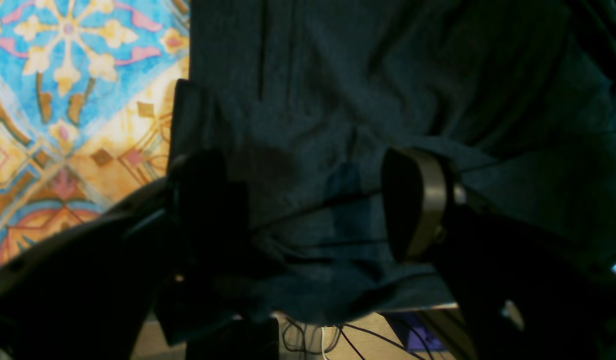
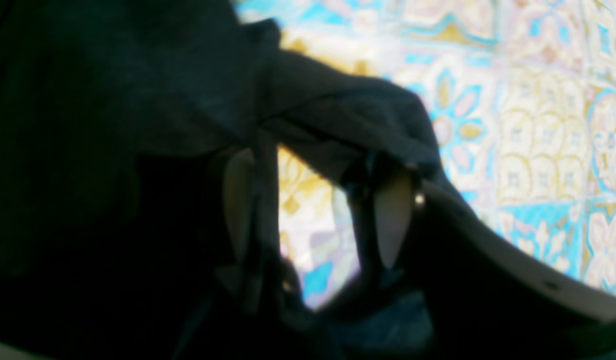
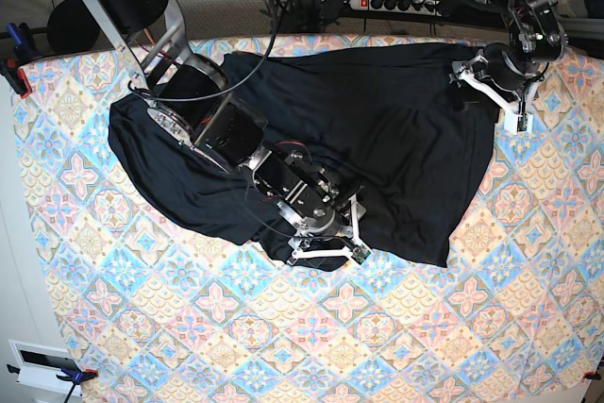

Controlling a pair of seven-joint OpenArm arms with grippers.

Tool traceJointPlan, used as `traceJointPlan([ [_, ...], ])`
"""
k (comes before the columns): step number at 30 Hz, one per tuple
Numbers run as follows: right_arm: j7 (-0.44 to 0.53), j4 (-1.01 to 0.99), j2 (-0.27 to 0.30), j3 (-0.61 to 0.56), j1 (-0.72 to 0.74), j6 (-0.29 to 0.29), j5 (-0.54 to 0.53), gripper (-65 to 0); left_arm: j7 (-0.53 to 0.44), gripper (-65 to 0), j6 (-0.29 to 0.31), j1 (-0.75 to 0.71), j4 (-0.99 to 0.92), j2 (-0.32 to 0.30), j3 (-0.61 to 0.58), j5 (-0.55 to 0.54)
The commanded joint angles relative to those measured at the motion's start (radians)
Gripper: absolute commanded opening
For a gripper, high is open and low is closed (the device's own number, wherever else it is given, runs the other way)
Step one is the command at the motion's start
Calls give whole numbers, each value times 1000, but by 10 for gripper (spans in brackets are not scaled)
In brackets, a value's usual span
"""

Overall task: Layout the t-shirt on the table in an organized manner, then fold the t-shirt properly
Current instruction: 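Drag the held fabric with the right gripper away from the shirt body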

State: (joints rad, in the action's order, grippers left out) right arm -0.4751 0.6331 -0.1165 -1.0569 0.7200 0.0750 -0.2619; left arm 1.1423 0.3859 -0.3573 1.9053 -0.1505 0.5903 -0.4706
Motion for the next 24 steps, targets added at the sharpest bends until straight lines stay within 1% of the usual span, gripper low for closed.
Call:
traceJointPlan([
  [1,-21,-19,1,-1,17,7,16,-284,-17,-200,0,1,20,-10,4,-10],
  [3,5,-37,1,-1,25,7,54,-284,-17,-200,0,1,20,-10,4,-10],
  [6,19,-43,-4,7,25,7,158,-284,-17,-200,0,-1,20,-10,4,-10],
  [9,20,-43,-4,7,26,7,210,-284,-17,-200,0,-1,20,-10,4,-10],
  [21,22,-43,-2,2,51,7,224,-284,-17,-200,0,1,18,-10,4,-10],
  [24,22,-43,-4,0,51,7,281,-285,-17,-200,0,1,18,-10,4,-10],
])
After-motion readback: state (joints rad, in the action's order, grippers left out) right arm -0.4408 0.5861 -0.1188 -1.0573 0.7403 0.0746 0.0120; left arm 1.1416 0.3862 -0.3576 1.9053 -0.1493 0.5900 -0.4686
